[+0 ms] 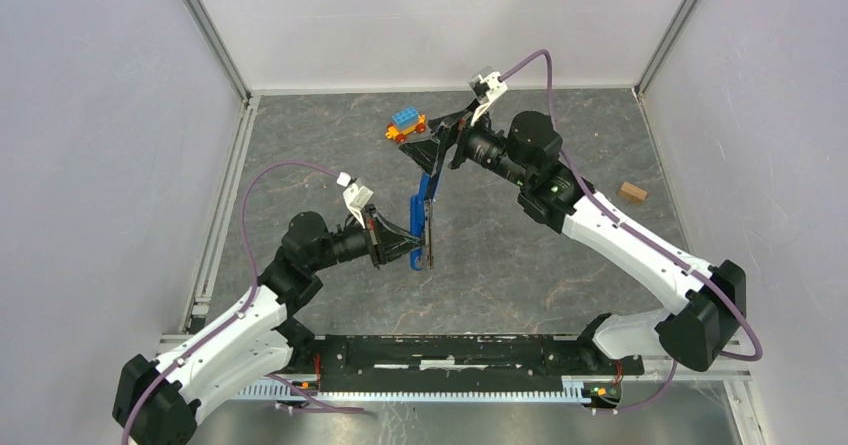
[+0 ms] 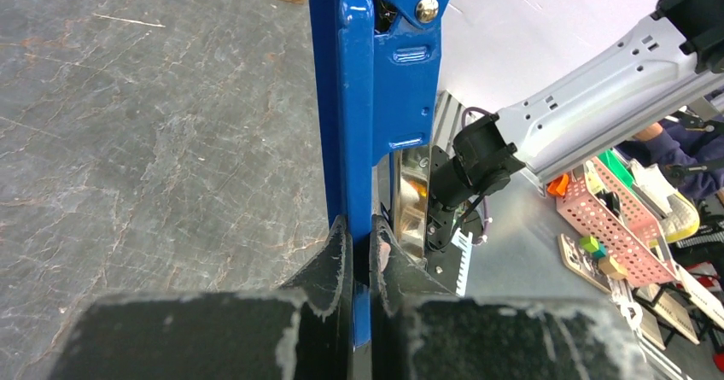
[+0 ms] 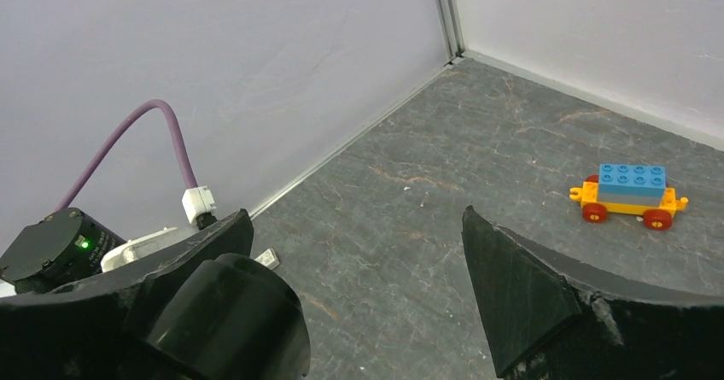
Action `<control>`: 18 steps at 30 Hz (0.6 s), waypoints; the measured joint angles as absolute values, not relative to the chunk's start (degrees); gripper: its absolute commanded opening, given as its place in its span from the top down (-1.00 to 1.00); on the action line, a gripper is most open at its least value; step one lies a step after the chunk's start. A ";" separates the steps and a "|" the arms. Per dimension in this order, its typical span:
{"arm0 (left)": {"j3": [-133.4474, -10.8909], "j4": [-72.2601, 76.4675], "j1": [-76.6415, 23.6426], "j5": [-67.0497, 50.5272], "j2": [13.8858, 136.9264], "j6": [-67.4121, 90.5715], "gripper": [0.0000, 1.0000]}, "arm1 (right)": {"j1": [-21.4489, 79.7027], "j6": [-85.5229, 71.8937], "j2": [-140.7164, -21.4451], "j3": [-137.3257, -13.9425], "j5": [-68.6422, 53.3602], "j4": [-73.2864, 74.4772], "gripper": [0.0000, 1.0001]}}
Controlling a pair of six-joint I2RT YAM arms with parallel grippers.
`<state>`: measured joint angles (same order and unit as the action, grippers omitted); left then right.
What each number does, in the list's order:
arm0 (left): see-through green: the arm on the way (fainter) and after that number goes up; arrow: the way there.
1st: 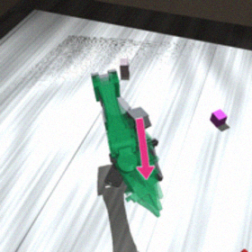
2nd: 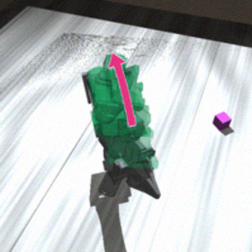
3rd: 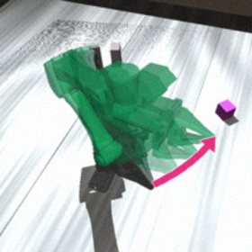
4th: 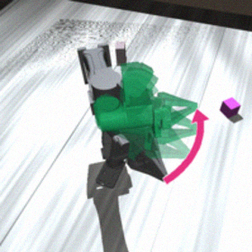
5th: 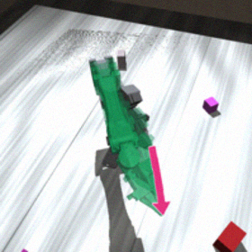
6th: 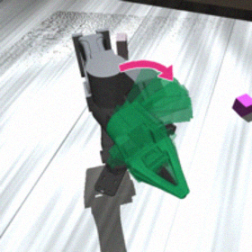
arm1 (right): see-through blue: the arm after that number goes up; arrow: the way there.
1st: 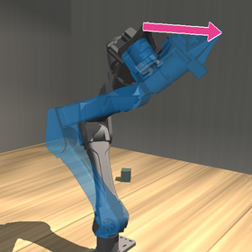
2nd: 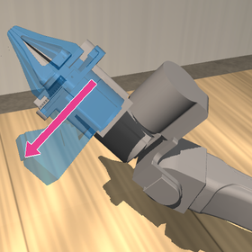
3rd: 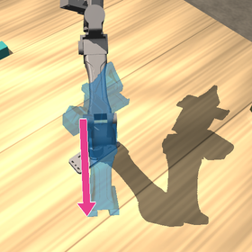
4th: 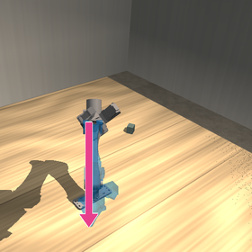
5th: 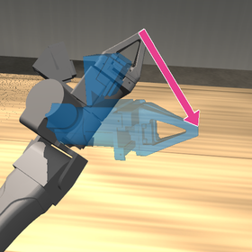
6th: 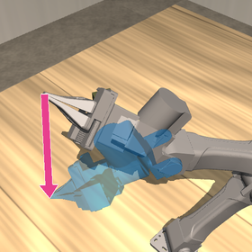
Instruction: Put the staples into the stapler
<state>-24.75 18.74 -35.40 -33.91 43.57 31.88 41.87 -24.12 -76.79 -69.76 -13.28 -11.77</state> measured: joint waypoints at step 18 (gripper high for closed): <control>-24.53 17.61 -35.38 -31.99 44.42 32.05 0.96 | 41.08 -20.88 -77.69 -74.59 -13.54 -6.63 -0.94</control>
<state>-24.53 17.61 -35.38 -31.99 44.42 32.05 41.08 -20.88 -77.69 -74.59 -13.54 -6.63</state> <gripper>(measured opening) 0.065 0.974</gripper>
